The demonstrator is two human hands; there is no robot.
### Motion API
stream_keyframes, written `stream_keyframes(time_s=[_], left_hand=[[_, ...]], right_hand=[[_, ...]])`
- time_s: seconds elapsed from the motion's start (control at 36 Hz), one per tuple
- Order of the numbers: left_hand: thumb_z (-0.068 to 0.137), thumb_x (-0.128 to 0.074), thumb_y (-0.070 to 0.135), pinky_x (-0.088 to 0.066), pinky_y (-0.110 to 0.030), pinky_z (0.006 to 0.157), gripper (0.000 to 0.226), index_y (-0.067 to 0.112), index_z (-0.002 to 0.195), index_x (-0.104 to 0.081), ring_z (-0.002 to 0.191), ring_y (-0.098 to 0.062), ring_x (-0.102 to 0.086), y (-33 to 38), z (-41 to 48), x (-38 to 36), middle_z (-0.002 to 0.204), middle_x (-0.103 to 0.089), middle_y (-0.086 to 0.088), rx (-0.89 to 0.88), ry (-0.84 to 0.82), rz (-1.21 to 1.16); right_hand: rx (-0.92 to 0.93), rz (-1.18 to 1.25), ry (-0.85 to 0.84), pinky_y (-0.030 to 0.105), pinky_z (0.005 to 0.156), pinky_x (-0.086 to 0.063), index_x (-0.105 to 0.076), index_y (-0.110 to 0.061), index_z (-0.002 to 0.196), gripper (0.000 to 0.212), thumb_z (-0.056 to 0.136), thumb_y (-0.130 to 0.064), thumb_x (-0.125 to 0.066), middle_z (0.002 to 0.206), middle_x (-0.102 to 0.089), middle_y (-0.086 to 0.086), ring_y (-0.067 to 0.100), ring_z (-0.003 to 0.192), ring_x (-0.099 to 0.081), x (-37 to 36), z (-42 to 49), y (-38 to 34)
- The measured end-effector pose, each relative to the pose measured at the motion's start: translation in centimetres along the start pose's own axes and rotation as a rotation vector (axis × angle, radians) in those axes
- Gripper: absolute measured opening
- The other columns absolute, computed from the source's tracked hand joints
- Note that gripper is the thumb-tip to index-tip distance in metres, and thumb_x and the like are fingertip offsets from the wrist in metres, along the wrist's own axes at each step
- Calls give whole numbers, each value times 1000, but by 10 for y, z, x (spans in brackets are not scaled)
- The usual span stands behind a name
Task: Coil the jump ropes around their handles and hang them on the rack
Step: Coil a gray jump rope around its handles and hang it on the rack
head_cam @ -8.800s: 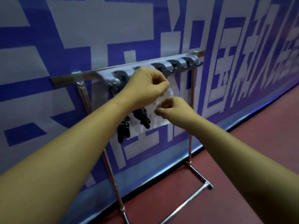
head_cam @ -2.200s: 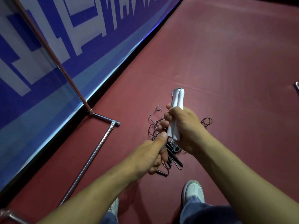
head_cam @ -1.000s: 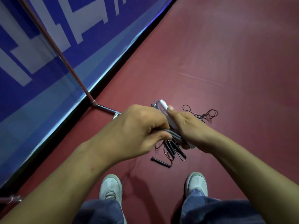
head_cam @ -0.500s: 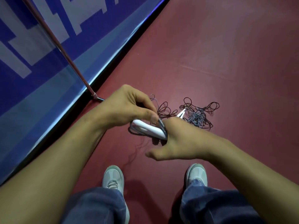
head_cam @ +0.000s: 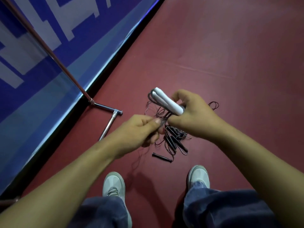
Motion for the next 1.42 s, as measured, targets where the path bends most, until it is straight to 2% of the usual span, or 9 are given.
stream_keyframes(time_s=[0.17,0.33,0.5,0.64,0.86,1.03,1.19,1.31,1.42], left_hand=[[88,-59,16,-39,-26,57,5,16,86,-62,59,-12,-41,-3,-11,-9,65,-54,-2,-80,-50,726],[86,-48,18,-50,-41,64,8,21,90,-55,69,-27,-53,10,-21,-27,70,-52,1,-159,-142,1040],[91,-53,28,-43,-38,59,29,26,66,-38,65,-28,-50,38,-29,-18,64,-45,4,-367,-4,1151],[82,-69,24,-43,-37,56,11,13,78,-72,58,-20,-55,53,-30,0,60,-60,-4,-425,32,1067],[59,-92,25,-37,-29,53,22,18,59,-71,52,-14,-49,43,-12,41,53,-62,-8,-162,52,434],[69,-72,24,-39,-28,54,8,20,63,-67,57,-22,-53,11,7,30,63,-61,-9,-90,89,59],[97,-45,-2,-41,-31,54,41,18,63,-58,56,-22,-50,6,12,-12,60,-56,-9,-64,39,237],[104,-49,26,-39,-28,57,37,8,75,-61,55,-16,-49,-9,10,-18,60,-58,0,34,-6,377],[94,-57,13,-40,-19,58,15,18,82,-65,52,1,-47,-21,-4,-18,57,-55,18,52,-144,654]], right_hand=[[-33,-366,-44,27,48,-36,-53,-25,93,31,73,-22,-76,80,-56,-6,11,65,-54,-14,2,18],[-47,-521,-49,32,52,-39,-48,-23,94,30,75,-18,-70,83,-57,1,24,70,-56,-19,3,36],[43,-723,-210,32,50,-32,-37,-18,100,34,78,-21,-63,85,-51,1,30,73,-55,-42,-10,38],[173,-673,-305,32,56,-45,-45,-25,92,33,73,-40,-67,79,-53,-2,31,74,-60,-59,-20,24],[279,-433,-118,35,49,-40,-35,-26,73,45,71,-41,-77,64,-48,-6,14,56,-47,-38,-33,-13],[327,-195,17,24,46,-34,-47,-16,86,39,69,-27,-81,60,-52,-7,19,57,-47,-28,-29,-23],[148,121,85,34,48,-46,-45,-33,111,52,75,-18,-79,64,-64,7,15,49,-46,-14,-11,-15],[95,-162,76,31,49,-45,-58,-29,90,31,67,-22,-78,66,-62,-3,14,55,-52,1,-1,7],[-3,-559,-32,35,56,-46,-51,-28,92,32,72,-28,-75,80,-58,-5,21,71,-57,1,0,31]])
Point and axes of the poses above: each hand's wrist, its own z-axis towards the middle knuckle, its own x-axis out of the back of the hand, y = z × x, the point moved 1 cm from there along z, towards the middle knuckle
